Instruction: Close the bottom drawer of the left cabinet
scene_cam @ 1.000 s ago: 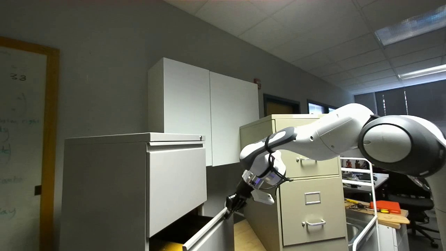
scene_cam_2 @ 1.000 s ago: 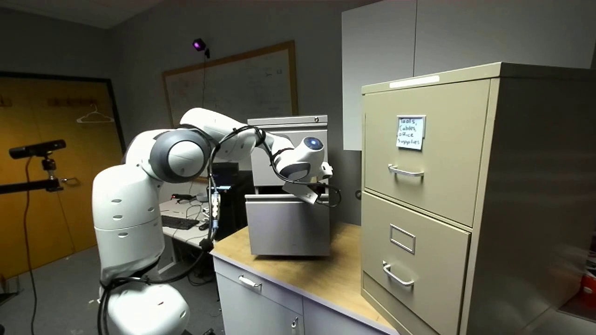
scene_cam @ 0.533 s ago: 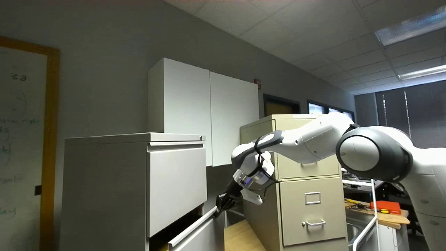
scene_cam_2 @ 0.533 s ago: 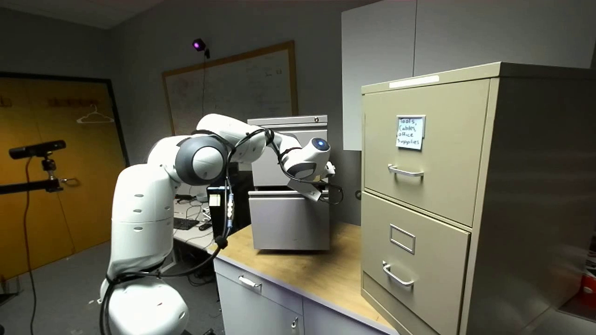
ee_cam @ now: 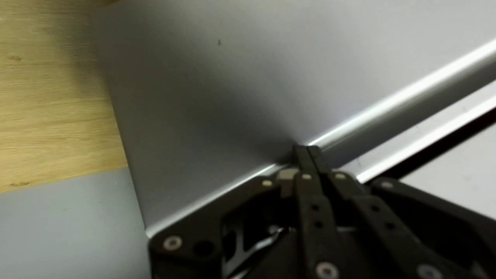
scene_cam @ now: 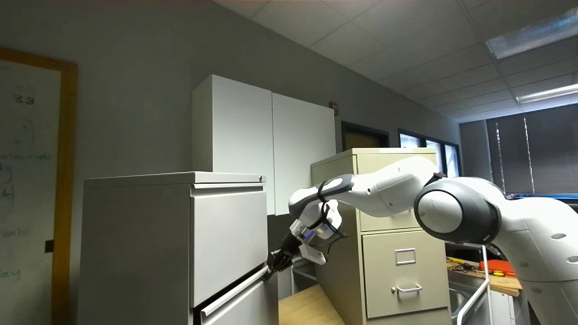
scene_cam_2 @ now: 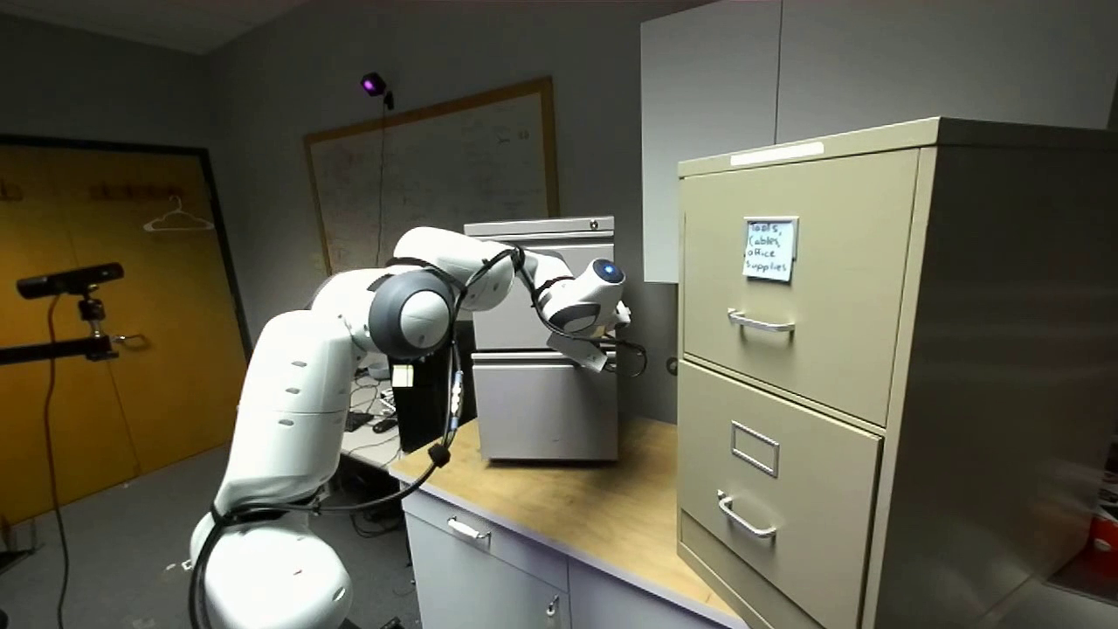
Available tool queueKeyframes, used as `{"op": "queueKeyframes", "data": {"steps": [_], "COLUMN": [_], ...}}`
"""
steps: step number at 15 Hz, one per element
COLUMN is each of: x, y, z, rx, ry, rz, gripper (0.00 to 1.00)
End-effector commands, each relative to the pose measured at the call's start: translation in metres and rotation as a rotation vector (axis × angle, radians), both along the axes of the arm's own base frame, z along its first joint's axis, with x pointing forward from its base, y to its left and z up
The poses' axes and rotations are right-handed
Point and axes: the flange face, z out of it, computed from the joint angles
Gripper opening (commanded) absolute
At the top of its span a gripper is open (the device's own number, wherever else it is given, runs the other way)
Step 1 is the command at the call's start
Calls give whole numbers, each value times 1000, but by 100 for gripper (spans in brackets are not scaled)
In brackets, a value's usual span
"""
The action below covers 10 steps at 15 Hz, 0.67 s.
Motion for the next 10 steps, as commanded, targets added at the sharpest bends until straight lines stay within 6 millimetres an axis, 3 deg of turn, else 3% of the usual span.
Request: {"op": "queueKeyframes", "data": {"steps": [1, 7, 10], "x": [30, 51, 49], "y": [20, 32, 32], "z": [41, 45, 51], "rx": [52, 23, -20], "ry": [-71, -73, -42], "rz": [22, 57, 72], "gripper": [2, 2, 2]}}
